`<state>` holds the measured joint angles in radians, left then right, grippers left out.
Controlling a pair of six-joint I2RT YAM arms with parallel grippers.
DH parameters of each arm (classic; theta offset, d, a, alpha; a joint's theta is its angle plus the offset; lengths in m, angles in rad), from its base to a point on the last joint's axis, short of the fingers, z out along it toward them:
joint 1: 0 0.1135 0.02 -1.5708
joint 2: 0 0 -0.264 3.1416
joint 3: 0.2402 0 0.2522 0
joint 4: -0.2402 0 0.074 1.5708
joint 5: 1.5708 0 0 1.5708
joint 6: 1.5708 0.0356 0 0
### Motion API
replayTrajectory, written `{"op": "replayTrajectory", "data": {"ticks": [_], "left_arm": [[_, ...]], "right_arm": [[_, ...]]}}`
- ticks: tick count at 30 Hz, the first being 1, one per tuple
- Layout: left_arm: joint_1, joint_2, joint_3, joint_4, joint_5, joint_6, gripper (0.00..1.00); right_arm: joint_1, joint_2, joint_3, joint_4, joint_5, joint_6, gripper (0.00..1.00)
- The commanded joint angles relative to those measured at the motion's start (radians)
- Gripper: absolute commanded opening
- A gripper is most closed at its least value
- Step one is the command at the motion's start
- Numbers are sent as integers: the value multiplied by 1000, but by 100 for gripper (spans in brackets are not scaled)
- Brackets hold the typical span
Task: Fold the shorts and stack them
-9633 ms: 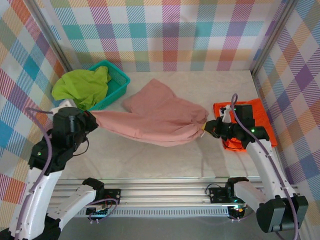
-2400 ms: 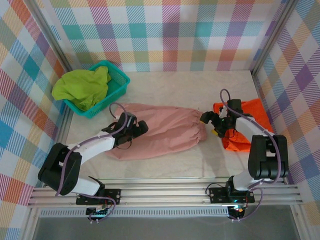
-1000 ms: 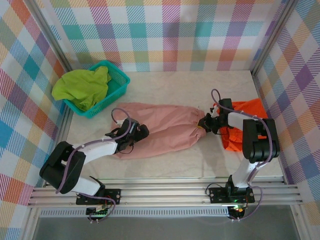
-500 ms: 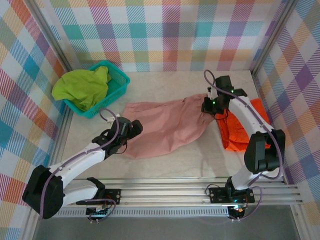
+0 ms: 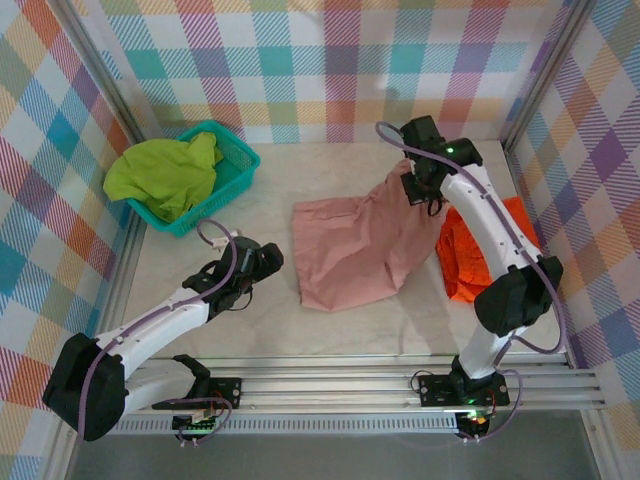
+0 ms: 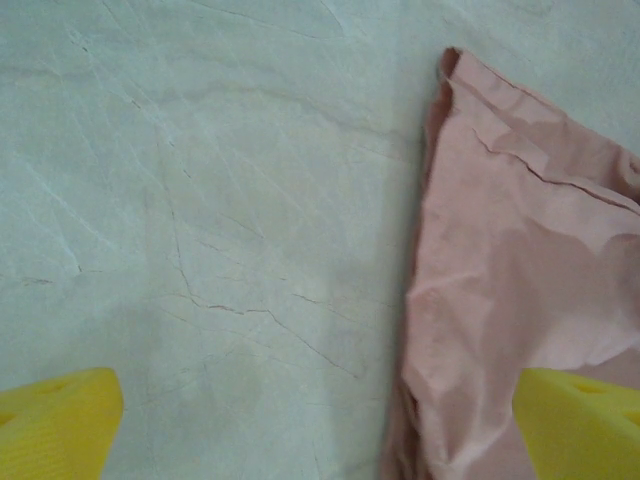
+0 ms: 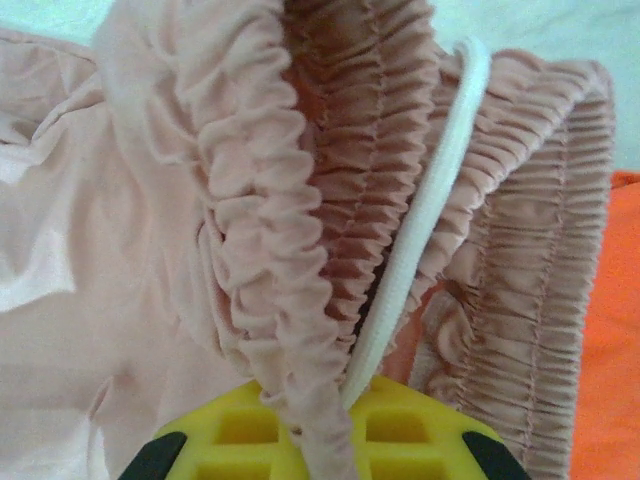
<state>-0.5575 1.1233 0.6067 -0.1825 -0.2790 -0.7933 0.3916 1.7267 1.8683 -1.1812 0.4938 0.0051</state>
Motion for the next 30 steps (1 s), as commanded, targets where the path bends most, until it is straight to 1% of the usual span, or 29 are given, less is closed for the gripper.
{"op": "replayTrajectory", "data": {"ticks": [1, 4, 9, 14, 19, 20, 21, 23, 24, 25, 27, 28, 29, 30], "left_arm": [[8, -19, -16, -17, -10, -7, 100], [8, -24, -29, -13, -13, -11, 100], [9, -30, -56, 10, -6, -30, 100], [9, -40, -65, 8, -10, -42, 100], [10, -80, -86, 7, -54, -53, 100], [10, -83, -91, 10, -58, -57, 100], [10, -85, -96, 18, -61, -60, 100], [10, -84, -109, 56, -52, -61, 100], [10, -82, -115, 74, -44, -63, 100], [9, -82, -118, 90, -34, -60, 100], [10, -88, -121, 107, -23, -59, 100], [10, -100, -123, 107, -26, -61, 100], [10, -115, -125, 101, -33, -68, 100], [11, -139, -127, 87, -44, -76, 100]], "right_arm": [[66, 51, 55, -73, 202, -48, 0], [127, 103, 74, -92, 294, -26, 0], [230, 184, 130, -143, 343, 60, 0], [329, 270, 197, -205, 355, 172, 0], [434, 388, 315, -289, 340, 293, 5], [454, 411, 337, -303, 325, 309, 8], [476, 435, 360, -311, 298, 324, 12], [512, 470, 401, -297, 184, 327, 24], [529, 482, 431, -290, 82, 331, 34], [536, 484, 455, -267, -62, 323, 48], [532, 441, 443, -180, -330, 336, 63], [525, 400, 409, -104, -446, 354, 67], [514, 348, 367, -37, -542, 371, 68], [497, 284, 304, 43, -639, 394, 73]]}}
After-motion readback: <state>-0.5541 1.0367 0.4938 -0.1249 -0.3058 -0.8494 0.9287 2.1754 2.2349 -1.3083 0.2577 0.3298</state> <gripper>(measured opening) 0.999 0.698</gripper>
